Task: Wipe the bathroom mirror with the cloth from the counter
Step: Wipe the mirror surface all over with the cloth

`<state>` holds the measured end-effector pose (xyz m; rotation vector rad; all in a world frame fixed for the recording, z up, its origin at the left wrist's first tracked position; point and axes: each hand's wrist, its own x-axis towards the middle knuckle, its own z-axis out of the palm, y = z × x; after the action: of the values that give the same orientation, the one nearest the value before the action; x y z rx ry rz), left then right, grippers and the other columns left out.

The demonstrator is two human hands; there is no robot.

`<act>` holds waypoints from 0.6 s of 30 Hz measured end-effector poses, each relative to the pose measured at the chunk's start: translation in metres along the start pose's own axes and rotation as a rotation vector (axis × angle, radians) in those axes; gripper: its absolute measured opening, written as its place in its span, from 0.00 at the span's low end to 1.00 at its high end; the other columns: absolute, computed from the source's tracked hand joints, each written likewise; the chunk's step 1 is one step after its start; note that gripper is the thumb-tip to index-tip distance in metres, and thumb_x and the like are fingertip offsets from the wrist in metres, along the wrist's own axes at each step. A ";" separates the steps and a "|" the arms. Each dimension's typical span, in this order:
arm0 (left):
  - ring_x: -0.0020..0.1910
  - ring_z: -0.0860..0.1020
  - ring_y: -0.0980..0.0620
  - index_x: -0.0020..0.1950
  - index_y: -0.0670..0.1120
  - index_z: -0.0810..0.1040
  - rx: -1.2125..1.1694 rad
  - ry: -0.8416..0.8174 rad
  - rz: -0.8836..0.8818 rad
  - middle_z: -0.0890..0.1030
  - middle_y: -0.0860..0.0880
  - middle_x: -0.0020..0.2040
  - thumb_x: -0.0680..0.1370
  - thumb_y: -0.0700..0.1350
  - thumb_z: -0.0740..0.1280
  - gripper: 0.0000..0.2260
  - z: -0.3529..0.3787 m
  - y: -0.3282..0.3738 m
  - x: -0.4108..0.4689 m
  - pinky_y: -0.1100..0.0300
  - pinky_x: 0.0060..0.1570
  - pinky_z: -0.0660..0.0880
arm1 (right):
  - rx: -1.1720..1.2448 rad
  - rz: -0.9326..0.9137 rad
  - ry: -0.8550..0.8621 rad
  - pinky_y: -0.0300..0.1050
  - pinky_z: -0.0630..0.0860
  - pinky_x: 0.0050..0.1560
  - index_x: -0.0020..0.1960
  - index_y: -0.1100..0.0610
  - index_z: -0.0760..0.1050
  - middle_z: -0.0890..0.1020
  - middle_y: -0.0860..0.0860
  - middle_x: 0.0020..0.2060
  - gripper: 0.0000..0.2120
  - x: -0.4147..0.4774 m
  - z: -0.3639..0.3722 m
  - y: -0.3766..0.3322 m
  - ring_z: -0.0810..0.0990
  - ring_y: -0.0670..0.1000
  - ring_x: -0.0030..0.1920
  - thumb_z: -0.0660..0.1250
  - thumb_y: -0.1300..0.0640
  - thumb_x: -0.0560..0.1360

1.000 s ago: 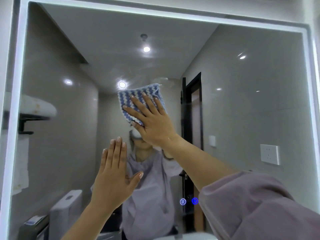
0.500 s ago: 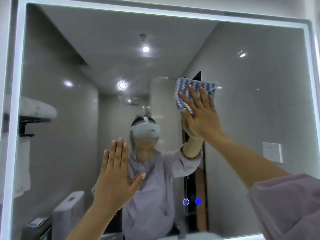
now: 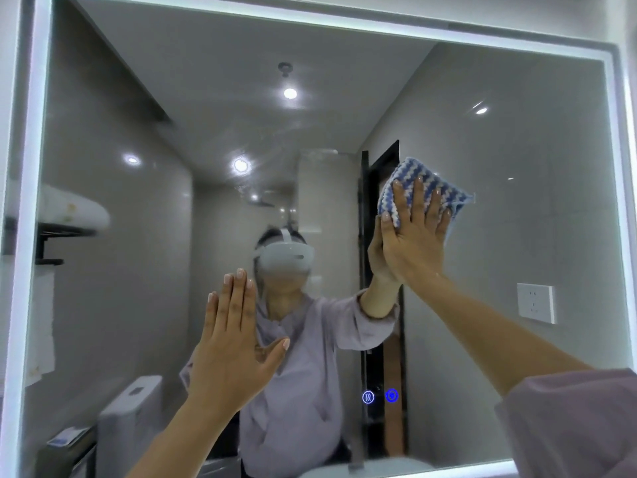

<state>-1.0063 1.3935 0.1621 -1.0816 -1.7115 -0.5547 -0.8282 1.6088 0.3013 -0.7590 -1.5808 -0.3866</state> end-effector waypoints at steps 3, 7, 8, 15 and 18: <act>0.77 0.46 0.43 0.76 0.36 0.45 0.011 0.000 -0.003 0.45 0.40 0.78 0.75 0.66 0.50 0.42 -0.001 0.000 0.000 0.47 0.74 0.46 | 0.029 -0.101 0.001 0.48 0.26 0.71 0.79 0.48 0.44 0.44 0.54 0.78 0.29 -0.003 -0.005 -0.025 0.36 0.55 0.76 0.42 0.41 0.80; 0.77 0.46 0.43 0.76 0.36 0.45 0.010 0.001 0.000 0.45 0.40 0.78 0.75 0.66 0.50 0.42 0.000 0.001 0.001 0.47 0.74 0.46 | 0.034 -0.291 -0.057 0.55 0.29 0.73 0.78 0.49 0.39 0.39 0.54 0.78 0.28 -0.007 -0.009 -0.071 0.34 0.57 0.76 0.42 0.43 0.82; 0.77 0.46 0.43 0.76 0.37 0.45 0.011 0.000 -0.001 0.45 0.40 0.78 0.75 0.66 0.51 0.42 0.000 0.001 0.001 0.47 0.74 0.46 | 0.023 -0.338 -0.067 0.57 0.31 0.74 0.78 0.49 0.36 0.37 0.54 0.77 0.29 -0.007 -0.009 -0.082 0.34 0.57 0.76 0.43 0.43 0.82; 0.77 0.47 0.43 0.76 0.36 0.47 0.042 -0.012 -0.011 0.47 0.39 0.78 0.75 0.66 0.51 0.42 0.000 0.000 0.001 0.47 0.74 0.46 | 0.035 -0.612 -0.163 0.57 0.33 0.74 0.78 0.46 0.40 0.38 0.51 0.78 0.27 -0.006 -0.008 -0.149 0.33 0.55 0.76 0.45 0.44 0.83; 0.77 0.49 0.42 0.76 0.35 0.48 0.060 -0.012 -0.001 0.49 0.38 0.78 0.75 0.66 0.50 0.42 -0.002 0.000 0.001 0.47 0.74 0.47 | 0.002 -0.642 -0.180 0.57 0.34 0.75 0.78 0.45 0.41 0.39 0.50 0.78 0.27 -0.001 -0.011 -0.154 0.33 0.55 0.76 0.44 0.42 0.82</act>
<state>-1.0052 1.3928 0.1636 -1.0431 -1.7288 -0.4956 -0.9226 1.4900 0.3300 -0.2684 -1.9794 -0.7962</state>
